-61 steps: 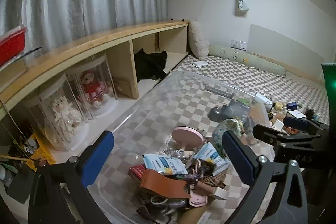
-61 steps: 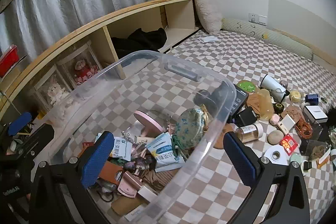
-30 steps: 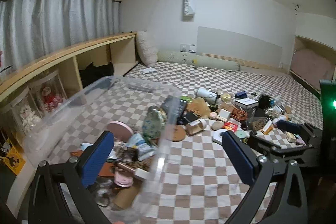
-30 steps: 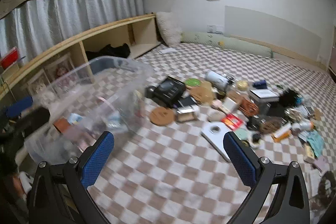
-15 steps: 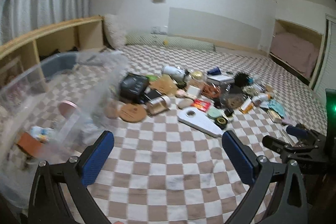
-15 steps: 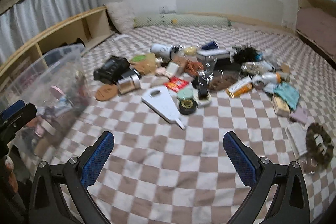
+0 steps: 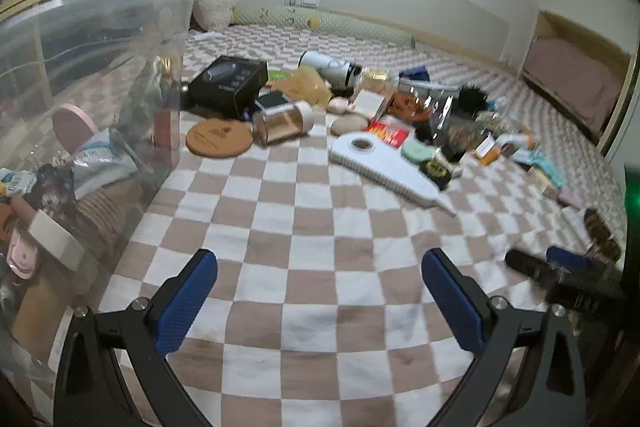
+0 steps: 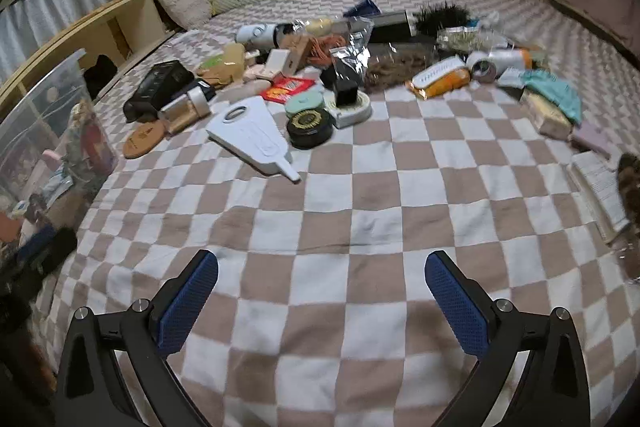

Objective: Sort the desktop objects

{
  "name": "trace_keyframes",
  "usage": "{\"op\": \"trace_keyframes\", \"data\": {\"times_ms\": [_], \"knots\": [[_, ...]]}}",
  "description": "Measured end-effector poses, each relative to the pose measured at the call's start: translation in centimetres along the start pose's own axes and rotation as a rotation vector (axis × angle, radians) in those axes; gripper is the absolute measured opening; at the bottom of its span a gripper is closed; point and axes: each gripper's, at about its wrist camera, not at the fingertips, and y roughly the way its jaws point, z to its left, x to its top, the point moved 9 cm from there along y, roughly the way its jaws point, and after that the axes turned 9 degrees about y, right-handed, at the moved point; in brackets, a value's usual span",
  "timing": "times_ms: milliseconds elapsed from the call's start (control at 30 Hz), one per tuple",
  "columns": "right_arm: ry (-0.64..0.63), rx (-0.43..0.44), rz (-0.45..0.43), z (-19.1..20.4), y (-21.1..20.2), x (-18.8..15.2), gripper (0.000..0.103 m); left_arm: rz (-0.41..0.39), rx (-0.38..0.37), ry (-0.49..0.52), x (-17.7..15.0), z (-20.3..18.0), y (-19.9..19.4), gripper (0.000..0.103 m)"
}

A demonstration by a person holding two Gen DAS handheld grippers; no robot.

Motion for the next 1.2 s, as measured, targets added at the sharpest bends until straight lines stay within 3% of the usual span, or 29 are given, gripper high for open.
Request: {"op": "trace_keyframes", "data": {"times_ms": [67, 100, 233, 300, 333, 567, 800, 1000, 1200], "knots": [[0.03, 0.011, 0.015, -0.6, 1.3, 0.9, 0.099, 0.01, 0.002, 0.013, -0.5, -0.1, 0.6, 0.102], [0.04, 0.009, 0.016, -0.9, 1.8, 1.5, 0.09, 0.015, 0.003, 0.02, -0.7, -0.2, 0.9, 0.102], [0.084, 0.007, 0.029, -1.9, 4.6, 4.9, 0.073, 0.026, -0.006, 0.041, -1.3, -0.8, 1.5, 0.102], [0.092, 0.009, 0.026, -2.0, 5.7, 6.7, 0.058, 0.027, -0.016, 0.052, -1.4, -1.2, 1.7, 0.102], [0.091, 0.007, 0.024, -2.0, 6.2, 7.5, 0.056, 0.029, -0.021, 0.057, -1.5, -1.4, 1.8, 0.102], [0.059, -0.007, 0.038, -0.9, 11.4, 12.7, 0.056, 0.041, -0.062, 0.055, -1.4, -2.0, 2.4, 0.102], [0.079, -0.034, 0.066, -1.4, 15.6, 13.9, 0.056, 0.057, -0.069, 0.013, -1.5, -1.0, 2.8, 0.102], [-0.014, -0.027, 0.035, -1.6, 14.1, 11.6, 0.054, 0.06, -0.086, -0.01, -1.4, -1.0, 2.6, 0.102], [-0.106, -0.007, 0.059, -1.6, 10.5, 6.6, 0.054, 0.032, -0.087, 0.028, -1.0, -2.0, 1.5, 0.102]]}}
